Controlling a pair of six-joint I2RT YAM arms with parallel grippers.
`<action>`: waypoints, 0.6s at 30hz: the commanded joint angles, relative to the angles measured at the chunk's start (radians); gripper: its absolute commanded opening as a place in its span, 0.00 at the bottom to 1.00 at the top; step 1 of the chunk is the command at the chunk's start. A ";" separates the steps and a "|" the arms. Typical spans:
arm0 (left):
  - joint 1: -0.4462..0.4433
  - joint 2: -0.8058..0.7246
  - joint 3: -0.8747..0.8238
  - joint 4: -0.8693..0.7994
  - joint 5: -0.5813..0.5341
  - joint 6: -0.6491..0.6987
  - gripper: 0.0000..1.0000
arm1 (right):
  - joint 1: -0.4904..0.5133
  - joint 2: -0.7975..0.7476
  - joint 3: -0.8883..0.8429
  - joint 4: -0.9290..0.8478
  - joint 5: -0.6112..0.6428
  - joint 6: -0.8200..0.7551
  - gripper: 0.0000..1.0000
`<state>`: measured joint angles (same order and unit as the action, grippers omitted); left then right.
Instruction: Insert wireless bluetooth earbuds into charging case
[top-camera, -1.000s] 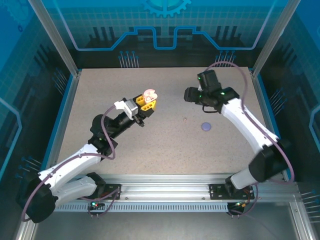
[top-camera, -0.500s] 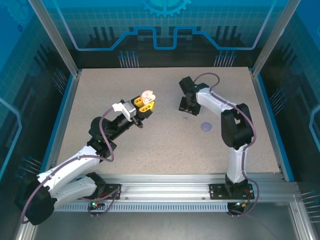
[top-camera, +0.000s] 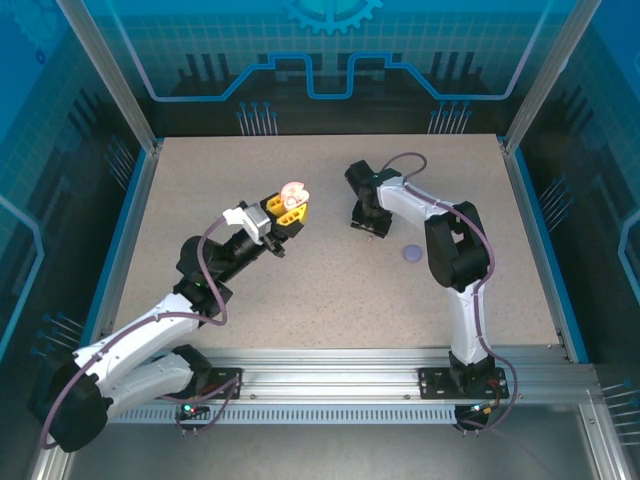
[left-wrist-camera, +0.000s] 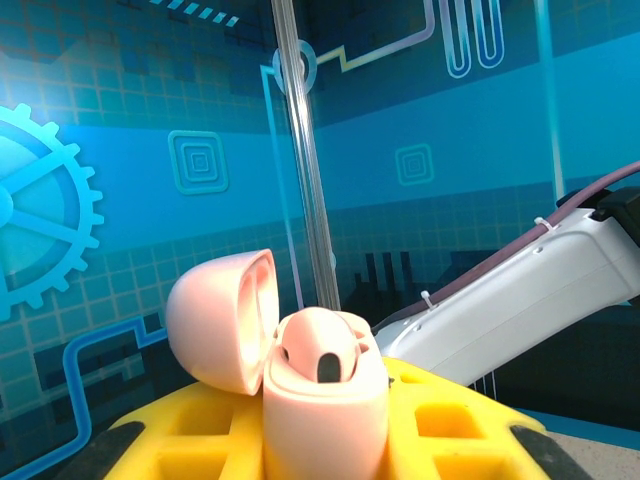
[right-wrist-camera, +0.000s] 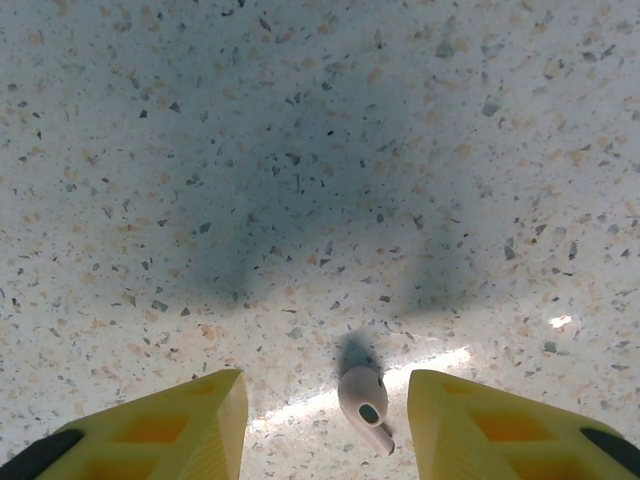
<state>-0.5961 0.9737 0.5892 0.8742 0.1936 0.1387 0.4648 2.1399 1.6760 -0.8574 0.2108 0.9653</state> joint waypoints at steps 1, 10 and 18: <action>-0.006 -0.018 -0.009 0.054 -0.022 0.019 0.00 | 0.011 0.020 -0.001 -0.025 0.016 0.028 0.46; -0.006 -0.021 -0.009 0.052 -0.023 0.025 0.00 | 0.012 0.020 -0.042 -0.009 0.012 0.029 0.44; -0.005 -0.023 -0.008 0.046 -0.026 0.026 0.00 | 0.011 0.036 -0.057 0.006 0.004 0.027 0.42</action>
<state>-0.5961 0.9730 0.5861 0.8745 0.1867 0.1413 0.4648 2.1487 1.6329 -0.8455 0.2092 0.9730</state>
